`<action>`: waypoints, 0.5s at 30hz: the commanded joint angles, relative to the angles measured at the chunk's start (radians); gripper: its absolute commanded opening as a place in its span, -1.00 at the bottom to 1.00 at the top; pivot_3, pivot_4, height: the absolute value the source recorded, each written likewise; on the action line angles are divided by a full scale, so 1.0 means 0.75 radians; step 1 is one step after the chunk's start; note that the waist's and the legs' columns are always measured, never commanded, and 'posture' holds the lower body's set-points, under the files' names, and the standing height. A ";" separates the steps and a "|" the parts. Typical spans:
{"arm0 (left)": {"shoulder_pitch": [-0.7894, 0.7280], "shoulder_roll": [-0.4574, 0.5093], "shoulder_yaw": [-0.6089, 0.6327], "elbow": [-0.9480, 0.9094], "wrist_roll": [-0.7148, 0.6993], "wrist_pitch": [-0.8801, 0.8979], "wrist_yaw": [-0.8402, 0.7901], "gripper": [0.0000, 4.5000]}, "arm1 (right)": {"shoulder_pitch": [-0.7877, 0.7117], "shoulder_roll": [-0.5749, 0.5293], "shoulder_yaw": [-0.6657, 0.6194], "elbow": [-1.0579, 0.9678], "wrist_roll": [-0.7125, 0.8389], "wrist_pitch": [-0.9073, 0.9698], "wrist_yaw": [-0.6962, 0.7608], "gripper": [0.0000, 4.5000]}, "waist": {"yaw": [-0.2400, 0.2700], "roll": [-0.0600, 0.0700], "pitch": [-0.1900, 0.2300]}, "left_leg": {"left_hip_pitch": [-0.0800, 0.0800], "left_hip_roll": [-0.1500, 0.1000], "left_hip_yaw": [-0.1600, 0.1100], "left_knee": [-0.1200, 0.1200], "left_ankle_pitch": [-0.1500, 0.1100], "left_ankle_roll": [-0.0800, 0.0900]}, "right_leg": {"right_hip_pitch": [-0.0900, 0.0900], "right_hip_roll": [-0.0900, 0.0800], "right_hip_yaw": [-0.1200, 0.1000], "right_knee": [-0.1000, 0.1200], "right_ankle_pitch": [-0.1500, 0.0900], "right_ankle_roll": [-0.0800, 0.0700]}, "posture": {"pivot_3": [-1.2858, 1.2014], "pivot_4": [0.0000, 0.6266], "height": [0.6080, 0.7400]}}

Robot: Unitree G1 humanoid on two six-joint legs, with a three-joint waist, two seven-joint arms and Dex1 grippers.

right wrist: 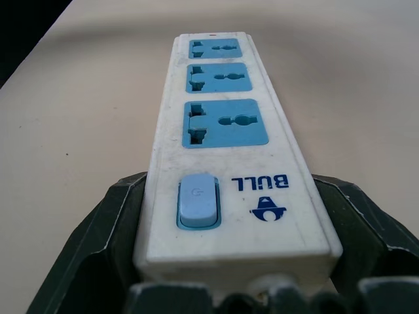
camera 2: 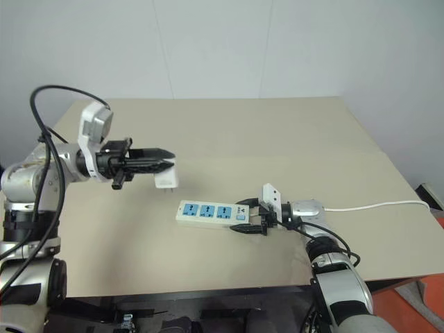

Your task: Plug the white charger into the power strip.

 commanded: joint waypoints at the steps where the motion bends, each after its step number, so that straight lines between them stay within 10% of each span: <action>1: 0.036 0.011 -0.014 -0.010 -0.040 -0.032 -0.001 -0.53 | -0.018 -0.007 0.026 0.019 -0.039 -0.046 0.043 0.52 | 0.000 0.000 0.000 | 0.000 0.000 0.000 0.000 0.000 0.000 | 0.000 0.000 0.000 0.000 0.000 0.000 | 0.03 -0.52 1.00; 15: -0.036 -0.114 -0.215 0.313 0.124 -0.541 -0.137 -0.53 | 0.015 -0.010 0.034 0.020 -0.044 -0.051 0.022 0.52 | 0.004 0.000 0.000 | 0.001 -0.001 0.001 0.000 0.000 0.000 | 0.001 0.000 0.000 -0.002 0.000 0.000 | 0.03 -0.52 1.00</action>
